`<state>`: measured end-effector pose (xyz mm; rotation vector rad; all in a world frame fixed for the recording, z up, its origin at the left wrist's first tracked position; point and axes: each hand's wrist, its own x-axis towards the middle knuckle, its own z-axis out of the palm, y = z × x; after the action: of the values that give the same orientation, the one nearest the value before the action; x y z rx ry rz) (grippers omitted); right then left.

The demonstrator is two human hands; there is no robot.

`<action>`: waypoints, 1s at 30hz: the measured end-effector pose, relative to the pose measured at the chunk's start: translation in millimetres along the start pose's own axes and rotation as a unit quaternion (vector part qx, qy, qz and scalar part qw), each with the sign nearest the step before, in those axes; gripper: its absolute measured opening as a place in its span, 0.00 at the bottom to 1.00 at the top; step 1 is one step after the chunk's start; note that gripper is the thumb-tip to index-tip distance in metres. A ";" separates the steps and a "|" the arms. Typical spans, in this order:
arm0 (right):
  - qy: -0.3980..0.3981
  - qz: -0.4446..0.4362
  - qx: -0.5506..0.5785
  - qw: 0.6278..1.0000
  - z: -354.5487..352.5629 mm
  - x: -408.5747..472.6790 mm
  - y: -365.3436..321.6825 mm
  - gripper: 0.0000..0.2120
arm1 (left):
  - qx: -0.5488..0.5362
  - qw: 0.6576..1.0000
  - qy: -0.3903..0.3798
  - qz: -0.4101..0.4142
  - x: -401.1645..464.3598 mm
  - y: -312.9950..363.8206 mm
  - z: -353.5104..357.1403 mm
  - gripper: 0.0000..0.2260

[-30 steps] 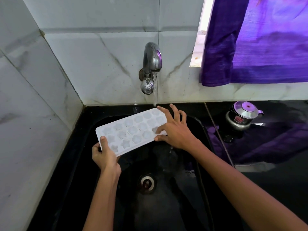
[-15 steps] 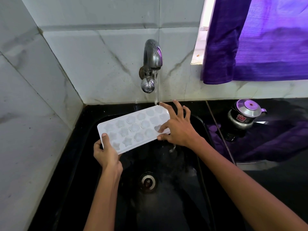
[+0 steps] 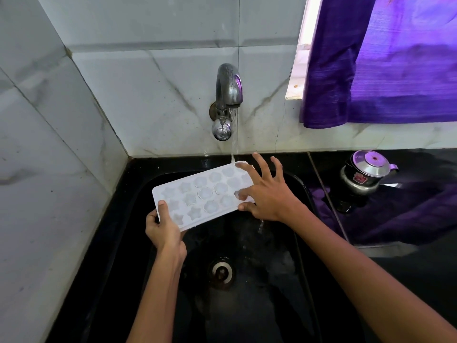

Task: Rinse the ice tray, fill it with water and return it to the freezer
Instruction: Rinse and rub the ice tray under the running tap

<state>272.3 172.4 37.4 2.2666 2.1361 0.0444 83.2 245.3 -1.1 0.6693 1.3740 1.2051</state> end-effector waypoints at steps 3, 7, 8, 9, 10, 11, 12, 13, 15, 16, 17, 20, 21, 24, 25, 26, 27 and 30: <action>-0.023 -0.010 -0.030 0.999 0.2 -0.6 -0.9 0.17 | 0.003 1.000 -0.005 -0.001 3.0 0.2 0.1 0.09; -0.068 -0.033 -0.040 0.996 1.5 -1.7 2.3 0.17 | 0.020 1.000 -0.008 0.004 8.7 -0.9 -0.1 0.09; -0.073 -0.033 -0.026 0.996 0.6 -2.2 4.3 0.17 | 0.026 1.000 -0.010 0.009 9.9 -1.6 -0.1 0.09; -0.073 -0.029 -0.007 0.997 -0.9 -2.5 6.7 0.17 | 0.031 0.999 -0.013 0.016 10.7 -1.9 0.2 0.09; -0.067 -0.021 0.016 0.997 -2.7 -2.8 9.6 0.17 | 0.036 0.999 -0.017 0.024 10.9 -2.0 0.7 0.09; -0.056 -0.014 0.036 0.998 -4.2 -2.9 12.5 0.18 | 0.041 0.998 -0.020 0.032 10.7 -2.2 1.2 0.09; -0.042 -0.008 0.053 0.998 -5.3 -2.4 15.2 0.19 | 0.043 0.998 -0.023 0.037 9.8 -2.6 1.9 0.09; -0.026 -0.004 0.071 0.997 -5.9 -1.9 17.1 0.20 | 0.046 0.998 -0.026 0.038 8.5 -3.5 2.6 0.09; 0.009 0.011 0.113 0.993 -6.8 0.7 19.1 0.21 | 0.051 0.998 -0.031 0.034 5.2 -5.5 4.6 0.09; 0.027 0.020 0.131 0.991 -6.7 3.0 19.2 0.21 | 0.051 0.998 -0.034 0.030 3.7 -6.5 5.6 0.09; 0.041 0.029 0.143 0.988 -6.1 5.6 18.8 0.20 | 0.052 0.998 -0.036 0.026 2.6 -7.0 5.9 0.09; 0.057 0.042 0.166 0.984 -0.5 15.7 17.2 0.12 | 0.053 0.997 -0.044 0.022 0.9 -7.8 8.7 0.09; 0.053 0.042 0.170 0.983 2.2 19.2 16.1 0.11 | 0.054 0.997 -0.047 0.022 1.2 -8.4 9.2 0.09; 0.015 0.039 0.151 0.988 8.8 28.4 10.5 0.16 | 0.059 0.997 -0.053 0.017 2.1 -8.7 10.6 0.09; 0.002 0.039 0.144 0.989 10.1 30.7 8.8 0.17 | 0.059 0.997 -0.053 0.015 3.0 -8.6 10.8 0.10; -0.006 0.038 0.140 0.989 9.9 32.3 7.3 0.17 | 0.057 0.997 -0.053 0.013 3.6 -8.4 10.9 0.10; -0.010 0.038 0.137 0.990 9.0 33.5 6.3 0.17 | 0.055 0.997 -0.053 0.013 4.4 -8.0 10.8 0.10; 0.015 0.035 0.100 0.994 4.2 36.3 4.6 0.15 | 0.060 0.997 -0.052 0.018 5.2 -7.5 9.8 0.10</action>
<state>279.2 208.4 33.4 2.4633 2.1643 -0.1405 93.2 250.4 -8.3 0.8335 1.3598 1.1064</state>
